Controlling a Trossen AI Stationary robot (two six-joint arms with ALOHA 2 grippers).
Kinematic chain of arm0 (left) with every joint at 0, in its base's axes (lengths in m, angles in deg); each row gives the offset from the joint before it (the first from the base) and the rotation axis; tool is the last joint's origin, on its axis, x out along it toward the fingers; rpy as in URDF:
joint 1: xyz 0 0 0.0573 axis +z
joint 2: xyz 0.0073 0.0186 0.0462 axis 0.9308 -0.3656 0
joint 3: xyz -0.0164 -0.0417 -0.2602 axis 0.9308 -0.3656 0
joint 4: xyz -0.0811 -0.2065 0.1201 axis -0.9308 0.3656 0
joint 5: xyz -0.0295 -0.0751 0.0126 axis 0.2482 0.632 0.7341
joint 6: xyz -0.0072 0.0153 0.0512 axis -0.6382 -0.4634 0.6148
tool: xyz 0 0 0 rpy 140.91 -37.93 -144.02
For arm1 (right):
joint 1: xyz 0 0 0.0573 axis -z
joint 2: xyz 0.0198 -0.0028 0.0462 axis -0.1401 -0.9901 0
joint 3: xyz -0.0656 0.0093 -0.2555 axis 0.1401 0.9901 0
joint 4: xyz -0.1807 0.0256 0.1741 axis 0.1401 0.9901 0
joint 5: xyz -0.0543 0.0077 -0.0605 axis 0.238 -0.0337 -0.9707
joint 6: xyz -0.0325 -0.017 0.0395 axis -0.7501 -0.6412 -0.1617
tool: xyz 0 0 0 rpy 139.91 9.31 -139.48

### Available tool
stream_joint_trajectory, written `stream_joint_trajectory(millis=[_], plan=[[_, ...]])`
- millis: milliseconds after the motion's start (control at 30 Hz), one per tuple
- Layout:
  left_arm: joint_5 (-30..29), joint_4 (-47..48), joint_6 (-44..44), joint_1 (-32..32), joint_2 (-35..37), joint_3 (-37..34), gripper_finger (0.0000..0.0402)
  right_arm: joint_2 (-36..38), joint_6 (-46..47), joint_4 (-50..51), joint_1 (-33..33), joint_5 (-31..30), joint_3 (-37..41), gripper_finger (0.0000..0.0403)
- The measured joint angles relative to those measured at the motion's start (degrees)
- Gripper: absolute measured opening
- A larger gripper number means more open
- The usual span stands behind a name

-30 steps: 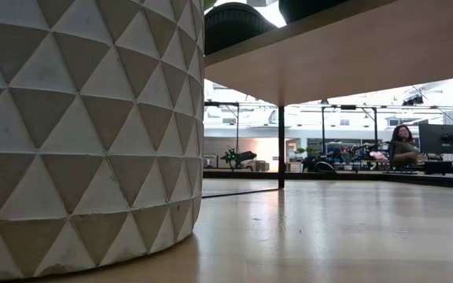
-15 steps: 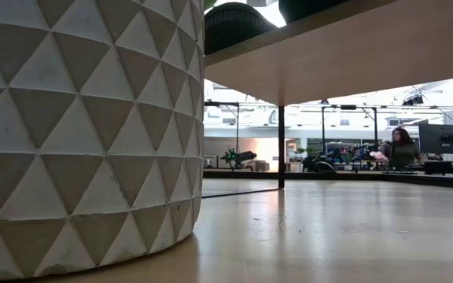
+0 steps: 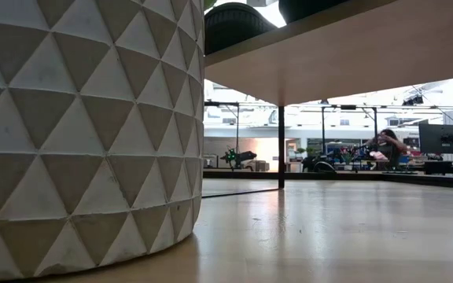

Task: Pick and place slides into the shelf
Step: Return to Home Position

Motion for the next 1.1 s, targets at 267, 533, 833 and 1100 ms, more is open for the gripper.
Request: stream_joint_trajectory(millis=[267, 533, 833, 1100], plan=[[5.3, 10.3, -1.1, 0.0, 8.7, 0.0, 0.0000, 0.0, -2.0, -9.7, -0.7, -0.7, 6.5, 0.0000], [2.4, 13.3, 2.7, 0.0, 8.4, 0.0, 0.0000, 0.0, -2.1, -6.4, -1.7, 0.0, 9.3, 0.0000], [3.9, 21.8, 4.4, 0.0, 8.4, 0.0, 0.0000, 0.0, -12.5, 10.2, -1.9, 4.6, 11.0, 0.0000], [4.3, 27.7, 2.9, 0.0, 8.4, 0.0, 0.0000, 0.0, -23.4, 13.7, -1.9, 6.9, 11.0, 0.0000]])
